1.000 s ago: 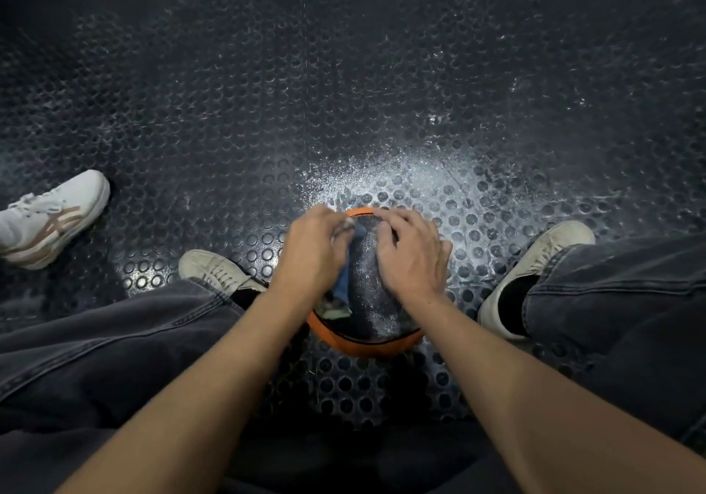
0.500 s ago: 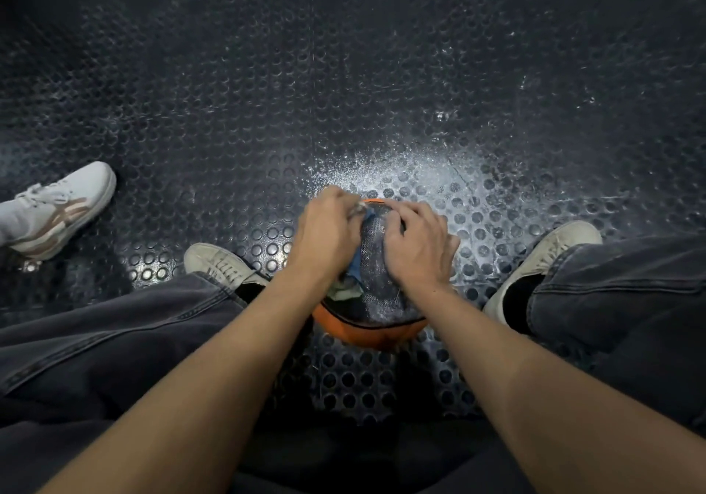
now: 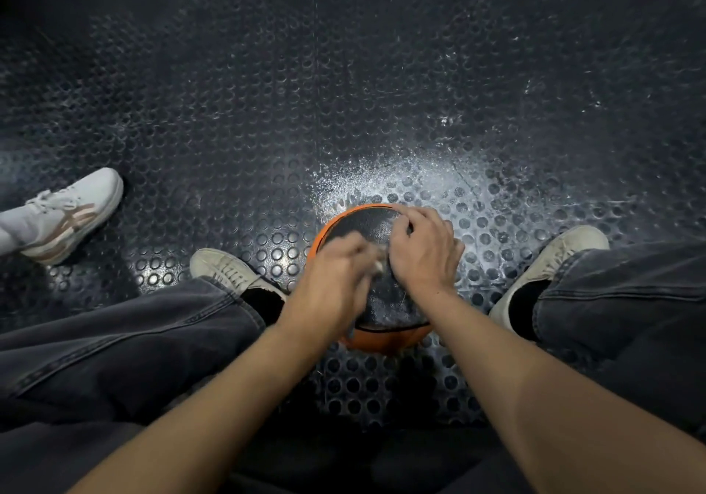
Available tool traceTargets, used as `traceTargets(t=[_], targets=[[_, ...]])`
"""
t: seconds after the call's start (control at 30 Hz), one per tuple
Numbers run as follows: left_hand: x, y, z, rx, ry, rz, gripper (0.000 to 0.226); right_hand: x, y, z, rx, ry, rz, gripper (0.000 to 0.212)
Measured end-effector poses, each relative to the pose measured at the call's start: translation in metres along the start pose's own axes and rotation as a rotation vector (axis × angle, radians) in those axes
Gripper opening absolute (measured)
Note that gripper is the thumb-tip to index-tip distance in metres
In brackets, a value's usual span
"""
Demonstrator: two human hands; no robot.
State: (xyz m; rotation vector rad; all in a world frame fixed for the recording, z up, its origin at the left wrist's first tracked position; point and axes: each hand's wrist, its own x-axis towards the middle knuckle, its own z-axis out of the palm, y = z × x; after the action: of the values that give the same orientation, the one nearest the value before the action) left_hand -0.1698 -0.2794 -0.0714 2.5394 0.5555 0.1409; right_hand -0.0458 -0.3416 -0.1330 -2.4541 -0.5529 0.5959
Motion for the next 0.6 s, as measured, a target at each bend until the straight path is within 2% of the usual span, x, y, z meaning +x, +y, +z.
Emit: traceTargets(t=[0.1, 0.2, 0.27, 0.37, 0.47, 0.6], targets=[[-0.012, -0.001, -0.005, -0.004, -0.053, 0.051, 0.024, 0.001, 0.002, -0.001, -0.003, -0.039, -0.057, 0.038], [0.023, -0.014, -0.006, 0.042, 0.08, -0.041, 0.019, 0.0, -0.002, 0.001, -0.014, -0.029, -0.058, 0.039], [0.03, -0.015, -0.004, 0.051, 0.112, -0.074, 0.02, 0.0, -0.004, 0.001, 0.003, -0.003, -0.005, 0.04], [0.002, -0.002, 0.001, 0.017, -0.014, 0.064, 0.028, 0.004, -0.002, -0.004, 0.049, 0.003, 0.049, 0.038], [-0.009, -0.005, -0.008, -0.002, -0.092, 0.122, 0.026, 0.003, 0.002, -0.004, 0.05, -0.034, -0.009, 0.037], [0.034, -0.022, -0.009, 0.03, 0.104, -0.078, 0.019, -0.002, -0.004, 0.001, 0.021, -0.007, -0.01, 0.038]])
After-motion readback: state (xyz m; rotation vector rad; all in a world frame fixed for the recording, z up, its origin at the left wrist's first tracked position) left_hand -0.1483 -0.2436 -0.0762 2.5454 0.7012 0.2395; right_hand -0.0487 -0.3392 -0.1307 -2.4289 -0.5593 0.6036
